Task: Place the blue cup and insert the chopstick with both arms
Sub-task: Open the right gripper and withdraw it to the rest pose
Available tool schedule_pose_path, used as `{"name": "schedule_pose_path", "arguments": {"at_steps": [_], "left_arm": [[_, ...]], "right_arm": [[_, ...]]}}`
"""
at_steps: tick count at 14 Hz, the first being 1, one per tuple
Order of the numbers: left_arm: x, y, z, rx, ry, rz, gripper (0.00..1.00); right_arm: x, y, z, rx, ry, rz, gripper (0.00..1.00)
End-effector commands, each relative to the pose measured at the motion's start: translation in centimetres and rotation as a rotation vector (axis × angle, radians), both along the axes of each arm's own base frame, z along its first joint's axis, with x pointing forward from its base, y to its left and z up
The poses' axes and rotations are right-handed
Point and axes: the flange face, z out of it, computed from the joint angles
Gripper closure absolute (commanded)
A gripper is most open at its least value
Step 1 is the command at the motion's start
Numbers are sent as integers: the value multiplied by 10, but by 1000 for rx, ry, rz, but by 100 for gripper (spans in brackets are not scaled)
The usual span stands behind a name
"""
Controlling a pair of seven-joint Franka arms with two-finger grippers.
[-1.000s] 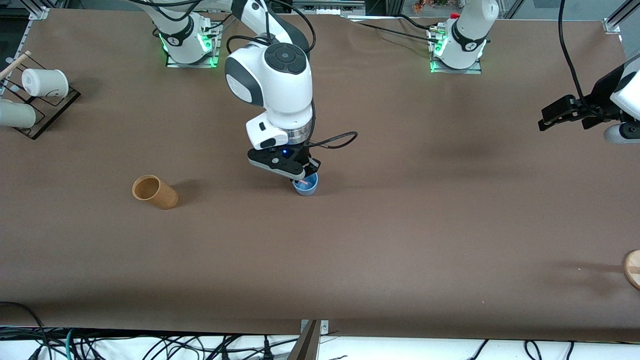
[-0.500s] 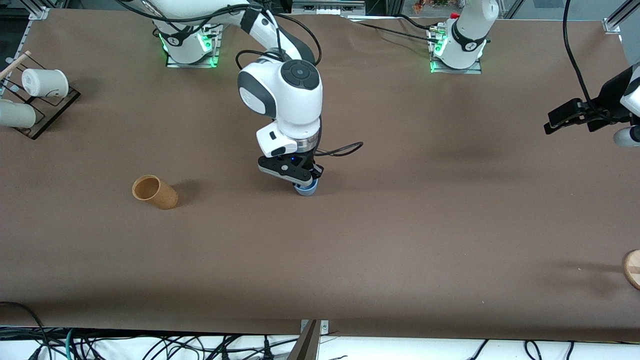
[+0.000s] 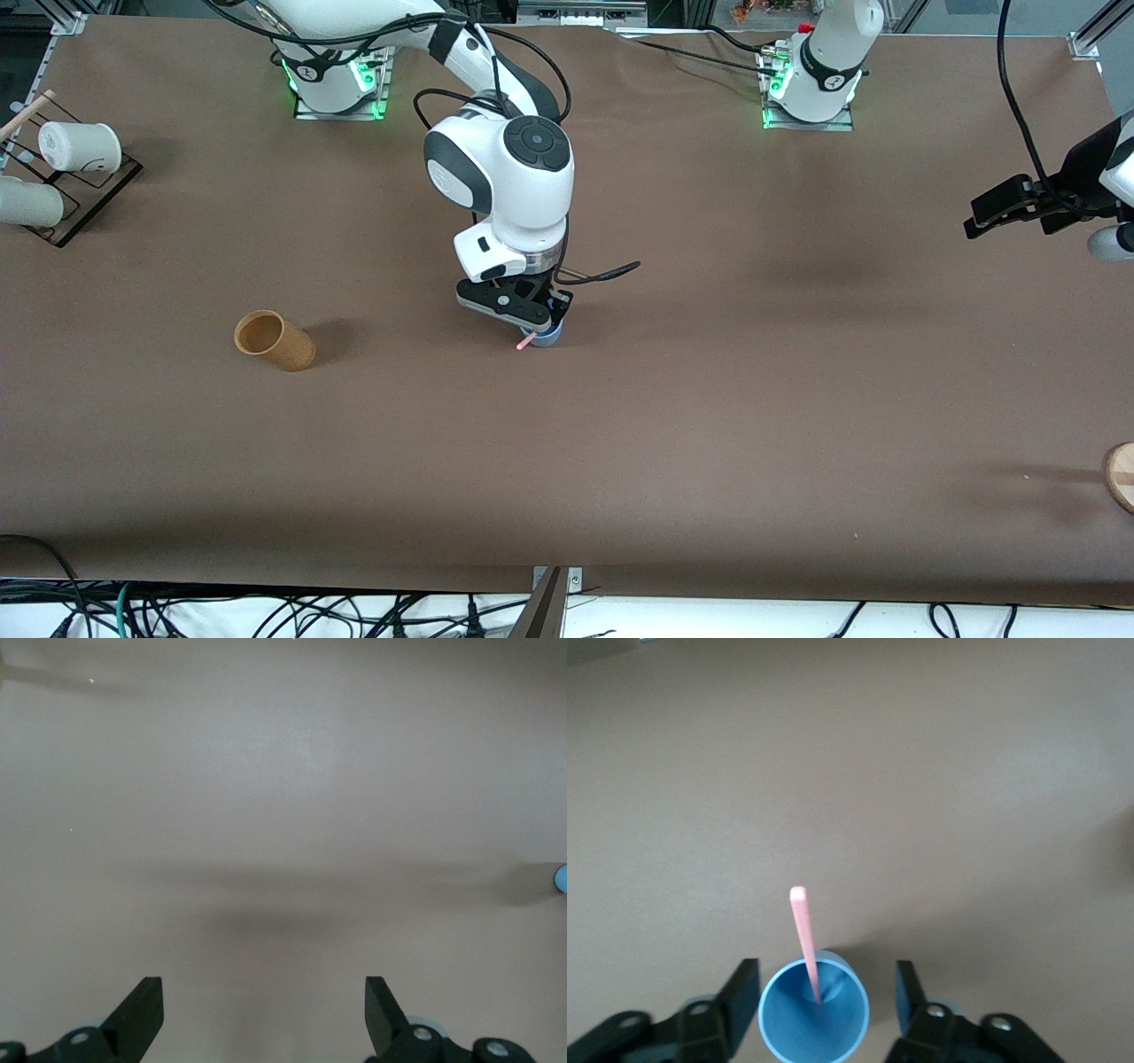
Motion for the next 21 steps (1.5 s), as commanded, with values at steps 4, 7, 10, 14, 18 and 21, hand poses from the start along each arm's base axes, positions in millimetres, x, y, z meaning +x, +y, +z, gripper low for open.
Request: {"name": "schedule_pose_path", "arguments": {"at_steps": [4,7,10,14,18,21], "left_arm": [[3,1,5,-29,-11,-20,0],[3,1,4,-30,-9,-20,0],[3,1,4,-30,-9,-20,0],[3,1,4,-30,-9,-20,0],[3,0,4,-34,-9,-20,0],[3,0,4,-34,-9,-20,0]], "right_arm": [[5,-64,100,11,123,114,1],[28,-140,129,50,258,199,1],[44,-229,167,58,317,308,1],[49,-361,205,119,343,511,1],[10,-429,196,119,289,514,1],[-2,-434,183,90,269,509,0]]}}
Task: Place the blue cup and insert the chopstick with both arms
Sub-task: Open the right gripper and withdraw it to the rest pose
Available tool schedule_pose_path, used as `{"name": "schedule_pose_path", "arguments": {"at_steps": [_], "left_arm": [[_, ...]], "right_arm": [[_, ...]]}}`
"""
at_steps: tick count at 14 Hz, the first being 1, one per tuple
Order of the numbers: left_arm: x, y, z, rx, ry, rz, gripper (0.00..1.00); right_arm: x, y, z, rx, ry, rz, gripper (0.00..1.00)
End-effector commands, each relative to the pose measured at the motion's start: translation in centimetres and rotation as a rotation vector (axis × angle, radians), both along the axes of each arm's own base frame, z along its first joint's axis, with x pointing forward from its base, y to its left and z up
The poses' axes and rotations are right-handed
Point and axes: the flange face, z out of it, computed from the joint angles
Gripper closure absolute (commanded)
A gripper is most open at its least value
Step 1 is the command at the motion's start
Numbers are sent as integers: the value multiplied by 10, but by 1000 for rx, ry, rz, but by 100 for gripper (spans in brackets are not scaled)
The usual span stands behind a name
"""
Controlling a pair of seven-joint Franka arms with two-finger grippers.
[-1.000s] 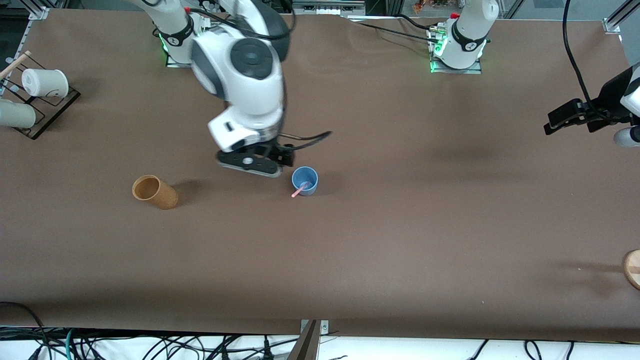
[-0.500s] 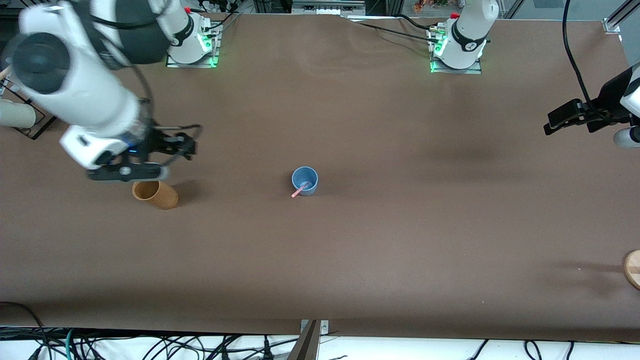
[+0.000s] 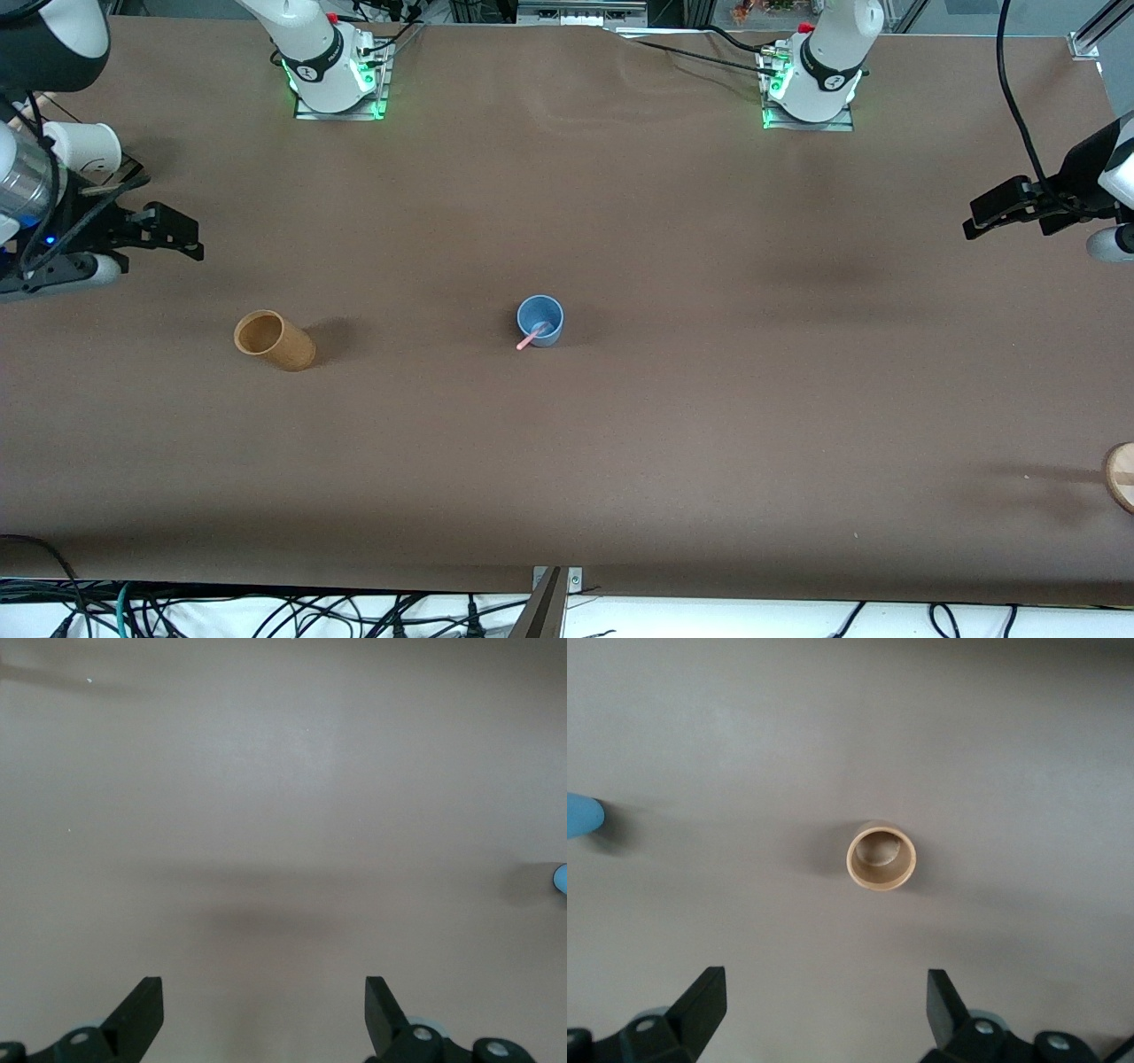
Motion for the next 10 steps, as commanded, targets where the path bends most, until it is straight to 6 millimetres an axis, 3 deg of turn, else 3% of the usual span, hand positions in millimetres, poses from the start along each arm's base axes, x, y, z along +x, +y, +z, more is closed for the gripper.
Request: {"name": "schedule_pose_path", "arguments": {"at_steps": [1,5,10], "left_arm": [[3,1,5,-31,-10,-20,0],[3,1,5,-31,-10,-20,0],[3,1,5,-31,-10,-20,0]], "right_arm": [[-23,2,-1,-18,-23,13,0],[-26,-2,25,-15,20,5,0],[-29,-13,25,-14,48,-28,0]]}}
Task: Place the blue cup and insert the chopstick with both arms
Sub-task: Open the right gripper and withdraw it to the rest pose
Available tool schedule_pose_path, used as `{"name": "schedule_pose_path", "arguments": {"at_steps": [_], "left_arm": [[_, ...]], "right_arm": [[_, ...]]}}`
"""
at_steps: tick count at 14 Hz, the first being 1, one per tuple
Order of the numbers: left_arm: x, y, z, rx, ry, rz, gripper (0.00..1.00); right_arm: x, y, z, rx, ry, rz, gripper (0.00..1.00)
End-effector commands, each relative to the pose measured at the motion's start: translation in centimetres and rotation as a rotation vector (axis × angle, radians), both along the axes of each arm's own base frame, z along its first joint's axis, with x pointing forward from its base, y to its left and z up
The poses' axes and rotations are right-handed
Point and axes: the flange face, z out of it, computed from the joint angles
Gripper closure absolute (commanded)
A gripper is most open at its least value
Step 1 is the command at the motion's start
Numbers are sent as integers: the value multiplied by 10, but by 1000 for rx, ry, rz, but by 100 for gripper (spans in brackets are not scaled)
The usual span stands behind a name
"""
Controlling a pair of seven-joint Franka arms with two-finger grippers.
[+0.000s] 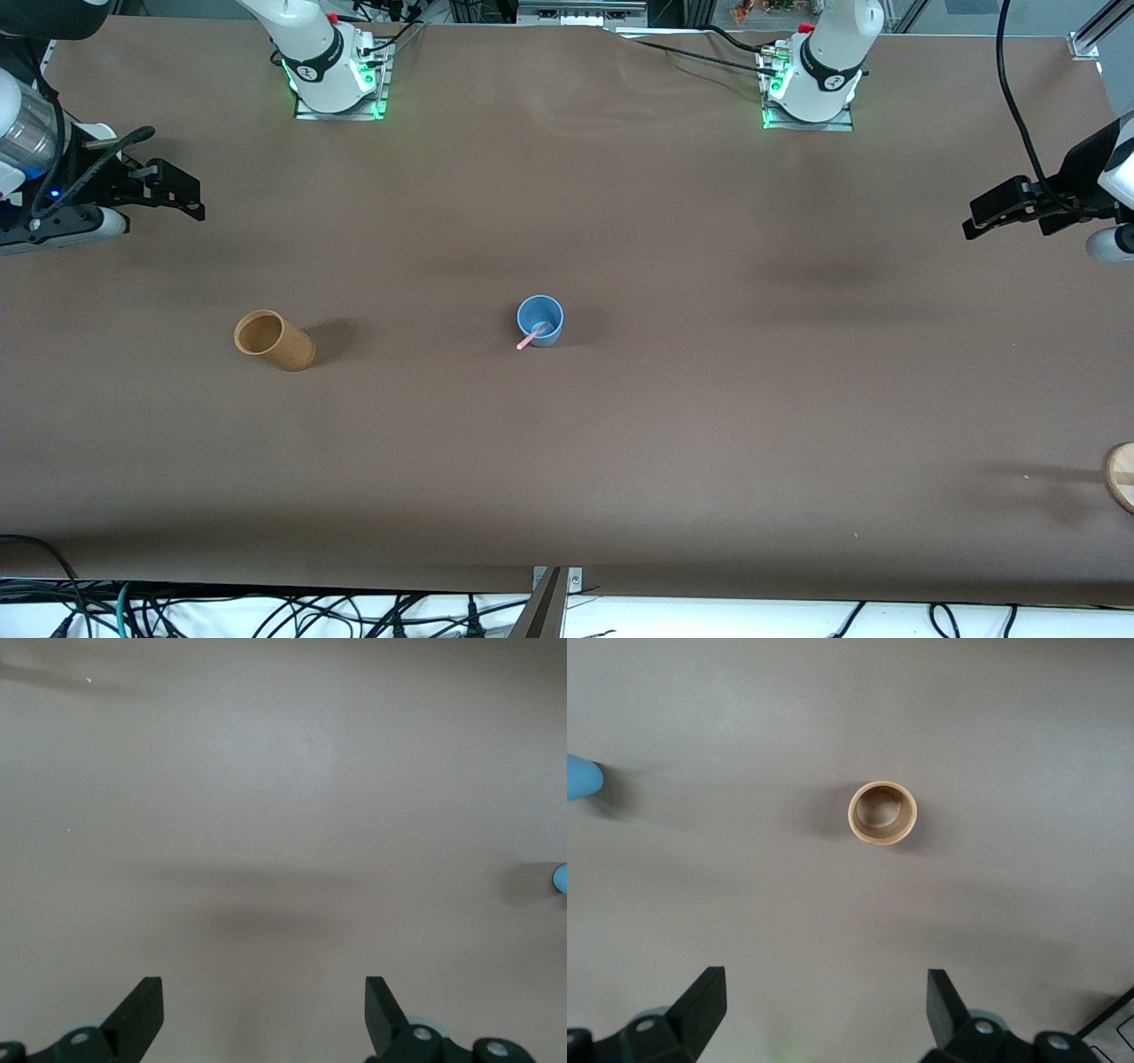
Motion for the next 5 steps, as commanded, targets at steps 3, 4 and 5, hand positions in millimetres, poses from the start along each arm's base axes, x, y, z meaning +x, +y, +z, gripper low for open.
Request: {"name": "schedule_pose_path", "arguments": {"at_steps": [3,4,5], "left_arm": [[3,1,5,-31,-11,-20,0],[3,1,5,-31,-11,-20,0],[3,1,5,-31,-11,-20,0]], "right_arm": [[-1,-22,3,-2,4,-32,0],[0,-21,3,-4,2,-30,0],[-1,-18,4,-8,1,-24,0]]}}
